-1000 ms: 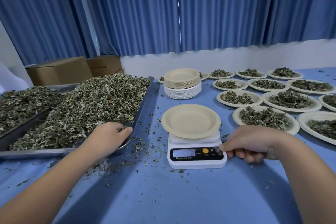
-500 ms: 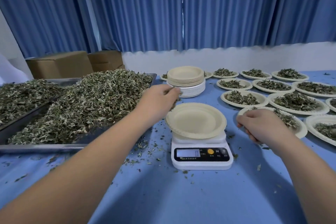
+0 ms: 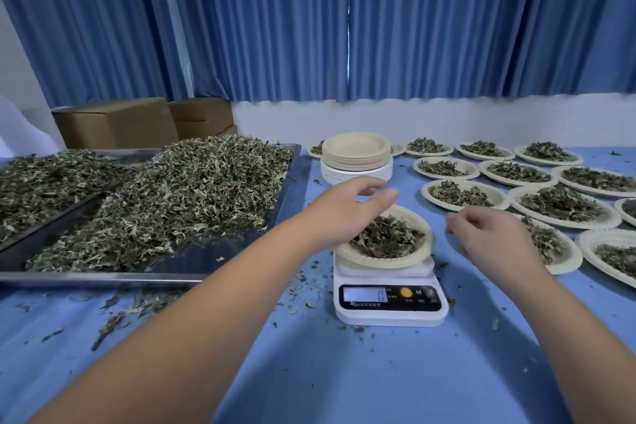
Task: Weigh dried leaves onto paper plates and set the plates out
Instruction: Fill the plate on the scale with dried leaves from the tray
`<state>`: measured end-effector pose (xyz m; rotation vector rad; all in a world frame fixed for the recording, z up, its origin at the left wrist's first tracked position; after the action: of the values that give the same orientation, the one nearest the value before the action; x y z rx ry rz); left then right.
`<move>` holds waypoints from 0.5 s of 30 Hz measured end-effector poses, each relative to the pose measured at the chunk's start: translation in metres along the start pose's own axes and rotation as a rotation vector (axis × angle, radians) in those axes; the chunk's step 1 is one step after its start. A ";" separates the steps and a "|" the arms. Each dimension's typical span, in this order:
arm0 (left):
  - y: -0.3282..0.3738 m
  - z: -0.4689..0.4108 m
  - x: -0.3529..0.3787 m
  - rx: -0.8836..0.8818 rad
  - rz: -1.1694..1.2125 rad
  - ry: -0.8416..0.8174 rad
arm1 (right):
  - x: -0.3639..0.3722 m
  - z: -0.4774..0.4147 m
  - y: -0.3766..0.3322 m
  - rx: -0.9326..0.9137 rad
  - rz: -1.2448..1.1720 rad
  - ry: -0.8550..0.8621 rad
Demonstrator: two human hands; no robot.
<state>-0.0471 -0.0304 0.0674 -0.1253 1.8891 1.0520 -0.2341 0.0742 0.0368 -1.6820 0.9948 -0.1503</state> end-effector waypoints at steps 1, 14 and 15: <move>-0.004 0.004 -0.008 -0.003 0.023 0.030 | 0.000 0.002 -0.005 -0.032 0.006 0.012; -0.126 0.069 -0.137 -0.352 -0.531 0.297 | 0.037 0.048 -0.087 -0.505 -0.070 0.053; -0.145 0.078 -0.152 -0.465 -0.661 0.284 | 0.042 0.053 -0.093 -0.549 -0.062 0.049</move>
<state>0.1606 -0.1150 0.0801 -1.1347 1.6151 1.0078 -0.1282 0.0870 0.0799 -2.2171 1.0830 0.0494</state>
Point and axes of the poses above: each hand's wrist, its own z-axis away from the middle knuckle, its own x-axis out of the palm, y = z × x, the point moved 8 cm from there along -z, towards the middle knuckle, and after that the axes turned 12 degrees about -z, right-handed, at the moved point
